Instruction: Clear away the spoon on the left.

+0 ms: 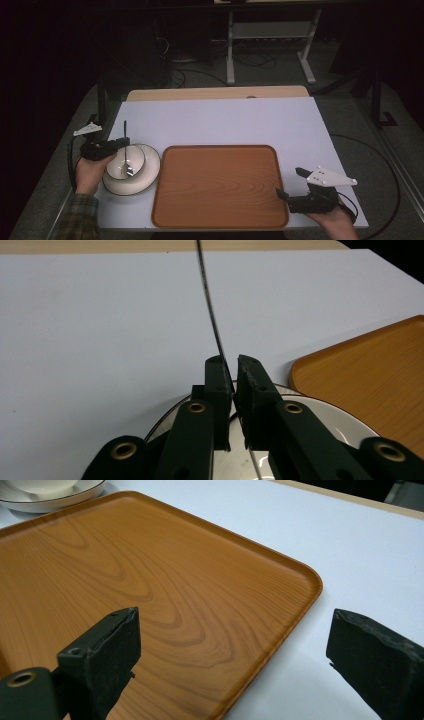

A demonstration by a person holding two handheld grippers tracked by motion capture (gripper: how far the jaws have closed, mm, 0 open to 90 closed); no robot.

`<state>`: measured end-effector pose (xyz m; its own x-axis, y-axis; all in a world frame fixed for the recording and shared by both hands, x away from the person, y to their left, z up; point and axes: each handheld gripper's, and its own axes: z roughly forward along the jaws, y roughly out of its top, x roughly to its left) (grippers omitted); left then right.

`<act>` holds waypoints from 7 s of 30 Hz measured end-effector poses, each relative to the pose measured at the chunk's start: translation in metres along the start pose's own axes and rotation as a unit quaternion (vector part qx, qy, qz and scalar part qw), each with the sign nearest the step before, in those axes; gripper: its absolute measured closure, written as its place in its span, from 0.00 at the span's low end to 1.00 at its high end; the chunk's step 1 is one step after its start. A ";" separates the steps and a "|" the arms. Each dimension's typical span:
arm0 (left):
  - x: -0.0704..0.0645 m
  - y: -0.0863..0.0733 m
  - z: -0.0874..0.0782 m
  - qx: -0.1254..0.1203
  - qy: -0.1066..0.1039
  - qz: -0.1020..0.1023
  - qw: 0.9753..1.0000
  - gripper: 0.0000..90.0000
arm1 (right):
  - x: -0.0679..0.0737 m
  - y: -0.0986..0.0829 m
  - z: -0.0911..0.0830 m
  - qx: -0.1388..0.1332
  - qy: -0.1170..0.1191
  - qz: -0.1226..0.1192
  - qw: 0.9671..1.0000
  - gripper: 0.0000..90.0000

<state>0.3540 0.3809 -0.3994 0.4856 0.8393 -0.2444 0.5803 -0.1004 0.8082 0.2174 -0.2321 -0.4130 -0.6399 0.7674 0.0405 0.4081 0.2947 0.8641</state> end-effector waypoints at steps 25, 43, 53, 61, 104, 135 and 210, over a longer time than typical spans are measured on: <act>-0.007 0.010 -0.043 -0.088 -0.029 0.015 0.996 0.99 | -0.001 0.000 -0.001 -0.001 0.000 0.000 1.000 0.07; -0.041 0.031 -0.054 -0.115 -0.066 0.057 0.990 0.99 | -0.002 -0.001 -0.002 -0.003 -0.001 0.000 1.000 0.07; -0.064 0.040 -0.051 -0.105 -0.098 0.075 0.987 0.99 | -0.002 -0.001 -0.003 -0.003 -0.001 0.002 1.000 0.07; -0.091 0.044 -0.040 -0.084 -0.126 0.097 0.984 0.99 | -0.002 0.000 -0.004 -0.007 -0.002 0.002 1.000 0.07; -0.161 0.000 0.053 0.090 -0.166 0.189 0.964 0.99 | -0.002 0.000 -0.004 -0.008 -0.001 0.001 1.000 0.07; -0.179 -0.016 0.089 0.133 -0.200 0.197 0.950 0.98 | 0.000 0.000 -0.003 -0.006 0.001 -0.001 1.000 0.07; -0.173 -0.015 0.054 0.075 -0.165 0.218 0.959 0.22 | -0.001 0.001 -0.006 -0.014 0.003 0.000 1.000 0.08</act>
<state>0.2962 0.2088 -0.3984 0.8695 0.4877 -0.0782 0.3513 -0.4992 0.7921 0.2144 -0.2361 -0.4091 -0.6434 0.7643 0.0433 0.3896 0.2782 0.8780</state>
